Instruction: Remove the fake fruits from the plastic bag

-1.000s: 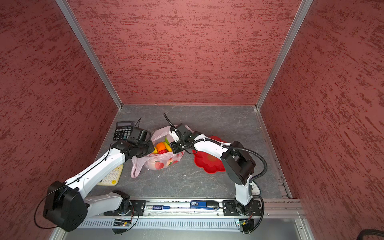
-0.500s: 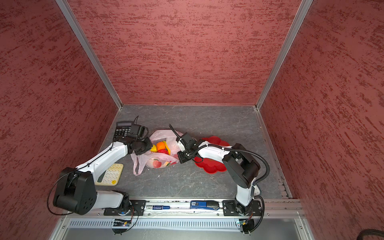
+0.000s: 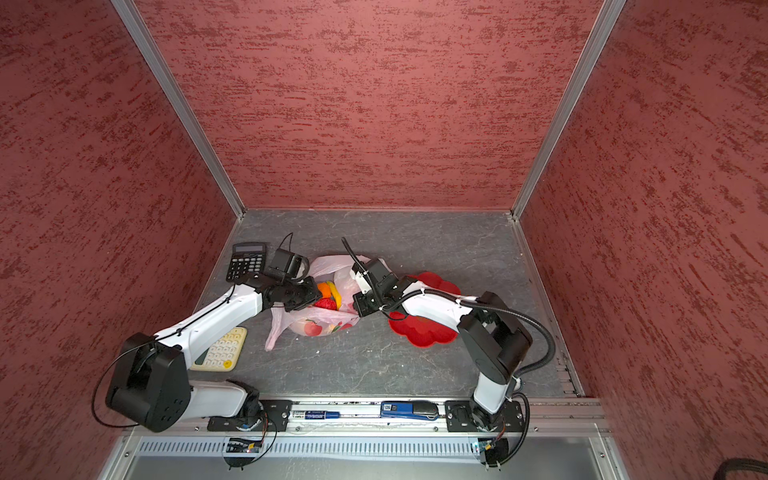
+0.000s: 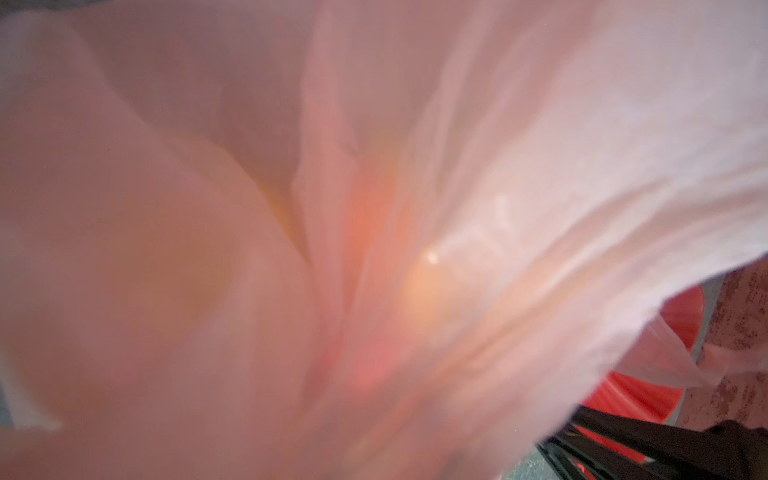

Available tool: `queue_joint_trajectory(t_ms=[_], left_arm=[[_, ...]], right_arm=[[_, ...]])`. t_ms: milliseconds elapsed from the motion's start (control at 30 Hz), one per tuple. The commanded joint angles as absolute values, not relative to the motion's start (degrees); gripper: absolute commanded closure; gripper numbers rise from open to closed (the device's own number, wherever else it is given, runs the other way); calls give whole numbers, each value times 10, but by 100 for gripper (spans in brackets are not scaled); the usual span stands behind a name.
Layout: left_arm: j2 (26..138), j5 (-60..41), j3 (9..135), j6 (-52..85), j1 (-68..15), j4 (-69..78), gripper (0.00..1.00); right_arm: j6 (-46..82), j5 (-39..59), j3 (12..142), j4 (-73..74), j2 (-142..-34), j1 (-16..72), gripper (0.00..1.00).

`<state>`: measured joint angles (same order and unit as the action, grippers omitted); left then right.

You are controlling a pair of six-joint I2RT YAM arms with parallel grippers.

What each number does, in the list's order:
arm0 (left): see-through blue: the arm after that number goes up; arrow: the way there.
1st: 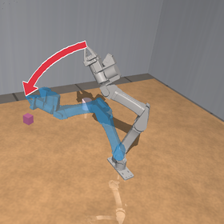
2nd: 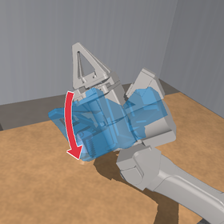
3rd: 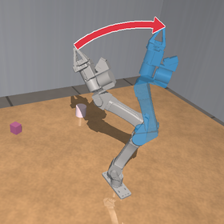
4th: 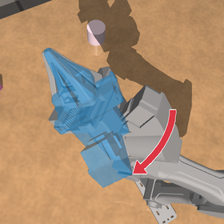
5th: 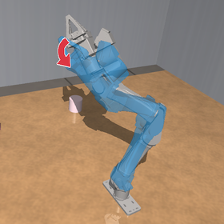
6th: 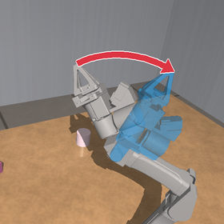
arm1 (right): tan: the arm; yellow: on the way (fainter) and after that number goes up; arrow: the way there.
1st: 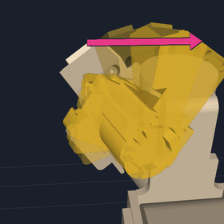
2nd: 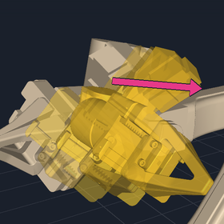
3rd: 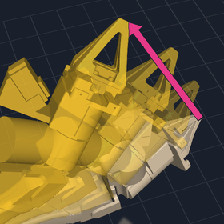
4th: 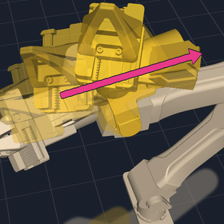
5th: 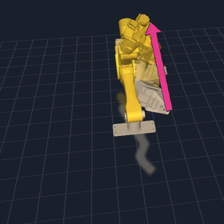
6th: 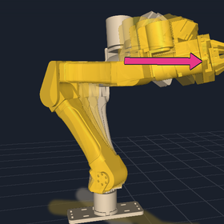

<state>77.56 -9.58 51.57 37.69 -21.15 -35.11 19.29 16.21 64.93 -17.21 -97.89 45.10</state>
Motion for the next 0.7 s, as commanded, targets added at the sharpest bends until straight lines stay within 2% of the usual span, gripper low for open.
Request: queue_joint_trajectory(t_ms=[0,133,467,667], left_arm=[[760,-89,510,383,-234,-367,69],[761,-81,493,391,-254,-360,70],[716,-47,433,452,-329,-350,74],[697,-24,360,500,-365,-295,77]], right_arm=[[203,137,659,-155,-931,460,82],[221,127,678,-157,-928,471,79],[310,91,699,-74,-1012,499,78],[323,62,717,-58,-1052,506,76]])
